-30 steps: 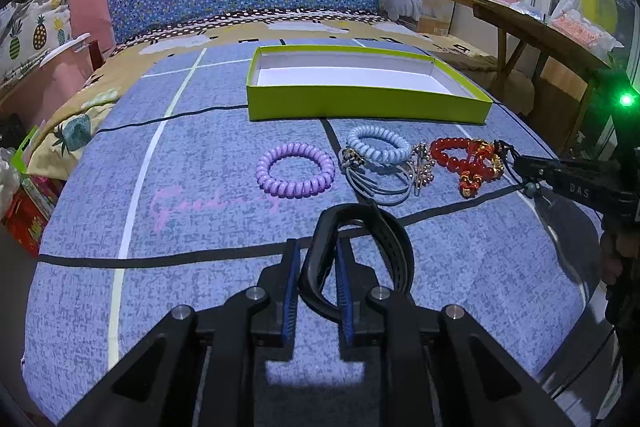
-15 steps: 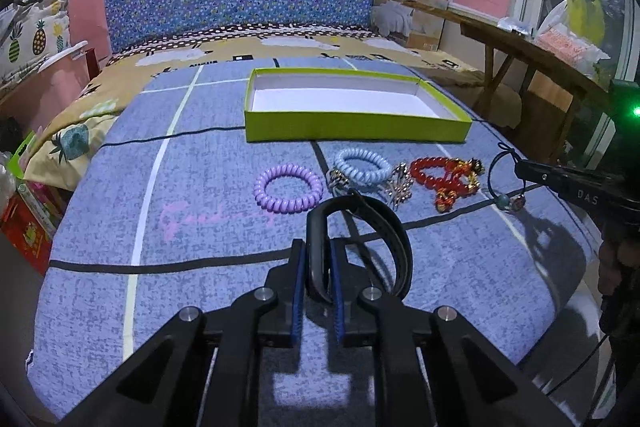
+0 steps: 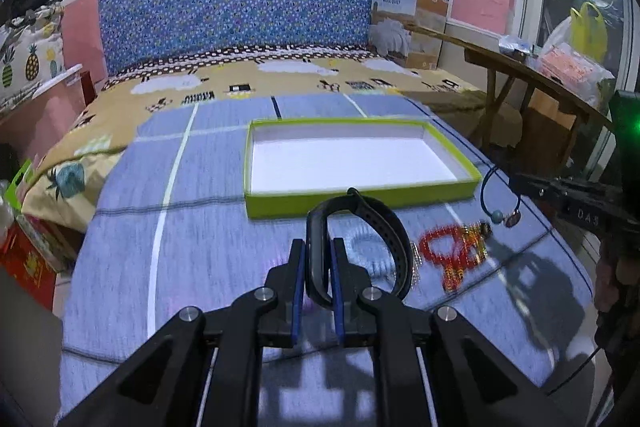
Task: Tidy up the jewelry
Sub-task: 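Carry the black band and hair tie with both tools over the green box, then open both tools to drop the band and hair tie into the box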
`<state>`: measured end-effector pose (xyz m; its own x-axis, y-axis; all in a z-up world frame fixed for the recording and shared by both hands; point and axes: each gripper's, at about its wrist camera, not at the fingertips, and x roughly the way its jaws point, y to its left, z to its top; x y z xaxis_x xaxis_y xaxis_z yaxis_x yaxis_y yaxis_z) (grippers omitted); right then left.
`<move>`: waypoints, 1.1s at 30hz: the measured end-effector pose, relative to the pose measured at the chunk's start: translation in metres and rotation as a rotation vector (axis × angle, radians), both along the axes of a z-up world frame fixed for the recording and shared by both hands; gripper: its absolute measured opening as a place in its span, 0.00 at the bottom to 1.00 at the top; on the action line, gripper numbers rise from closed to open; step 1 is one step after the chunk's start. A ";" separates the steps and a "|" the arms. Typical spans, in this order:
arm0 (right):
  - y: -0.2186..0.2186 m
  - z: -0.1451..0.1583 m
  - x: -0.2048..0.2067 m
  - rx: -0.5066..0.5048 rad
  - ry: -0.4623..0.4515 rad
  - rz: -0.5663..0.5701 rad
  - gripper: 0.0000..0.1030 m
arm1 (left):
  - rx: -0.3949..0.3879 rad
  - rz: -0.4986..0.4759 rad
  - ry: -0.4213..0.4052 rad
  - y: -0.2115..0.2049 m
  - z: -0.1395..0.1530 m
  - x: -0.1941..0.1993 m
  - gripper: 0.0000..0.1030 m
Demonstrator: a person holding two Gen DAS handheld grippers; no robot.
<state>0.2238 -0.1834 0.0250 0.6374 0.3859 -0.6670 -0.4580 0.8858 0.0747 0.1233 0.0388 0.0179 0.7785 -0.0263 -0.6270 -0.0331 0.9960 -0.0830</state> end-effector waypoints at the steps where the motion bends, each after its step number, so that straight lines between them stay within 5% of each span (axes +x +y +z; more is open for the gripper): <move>1: 0.002 0.000 0.008 0.000 0.002 0.000 0.02 | 0.004 0.000 -0.004 0.002 0.002 0.009 0.12; 18: 0.020 -0.022 0.131 -0.030 0.095 -0.027 0.02 | 0.031 0.036 0.074 0.031 -0.005 0.143 0.12; 33: 0.027 -0.051 0.170 -0.073 0.169 -0.057 0.02 | 0.048 0.072 0.179 0.036 -0.040 0.188 0.13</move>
<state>0.3937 -0.1560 -0.0260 0.5334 0.2991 -0.7912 -0.3930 0.9159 0.0812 0.3116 0.0748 -0.0221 0.6536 0.0587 -0.7545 -0.1145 0.9932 -0.0219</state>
